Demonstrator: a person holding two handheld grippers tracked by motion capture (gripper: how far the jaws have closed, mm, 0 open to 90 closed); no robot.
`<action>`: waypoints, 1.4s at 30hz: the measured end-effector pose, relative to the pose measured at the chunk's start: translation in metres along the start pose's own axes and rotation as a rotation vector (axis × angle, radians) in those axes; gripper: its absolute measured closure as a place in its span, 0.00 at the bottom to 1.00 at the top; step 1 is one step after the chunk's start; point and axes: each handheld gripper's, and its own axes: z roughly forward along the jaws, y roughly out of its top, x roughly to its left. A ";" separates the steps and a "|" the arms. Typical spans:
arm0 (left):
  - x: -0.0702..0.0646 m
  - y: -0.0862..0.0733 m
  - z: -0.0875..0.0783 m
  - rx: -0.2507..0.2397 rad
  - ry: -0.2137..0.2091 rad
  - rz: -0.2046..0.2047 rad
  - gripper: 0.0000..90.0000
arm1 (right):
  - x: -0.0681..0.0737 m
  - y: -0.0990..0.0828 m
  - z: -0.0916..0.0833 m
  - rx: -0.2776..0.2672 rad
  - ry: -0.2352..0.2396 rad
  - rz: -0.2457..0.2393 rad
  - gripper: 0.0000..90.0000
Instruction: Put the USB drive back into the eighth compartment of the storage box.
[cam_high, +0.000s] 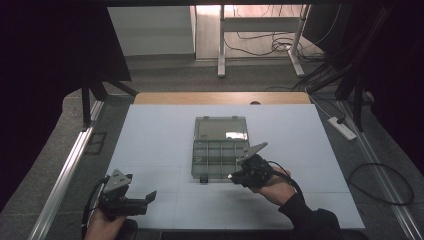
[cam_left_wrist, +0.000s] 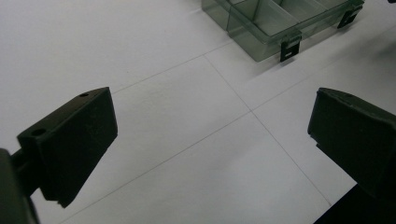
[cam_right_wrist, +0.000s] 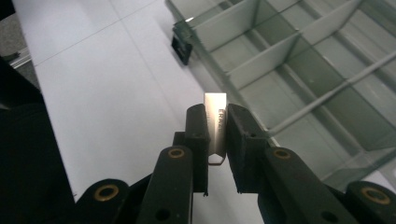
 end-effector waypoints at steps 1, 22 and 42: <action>0.000 0.000 0.000 0.000 0.000 0.000 0.02 | -0.002 0.000 -0.001 -0.001 -0.005 0.002 0.88; 0.000 0.000 0.000 0.001 -0.002 -0.001 0.02 | -0.033 -0.005 -0.007 -0.030 -0.118 0.076 0.88; 0.000 0.000 0.001 0.006 0.000 0.002 0.02 | -0.044 -0.010 0.016 0.007 -0.180 0.078 0.88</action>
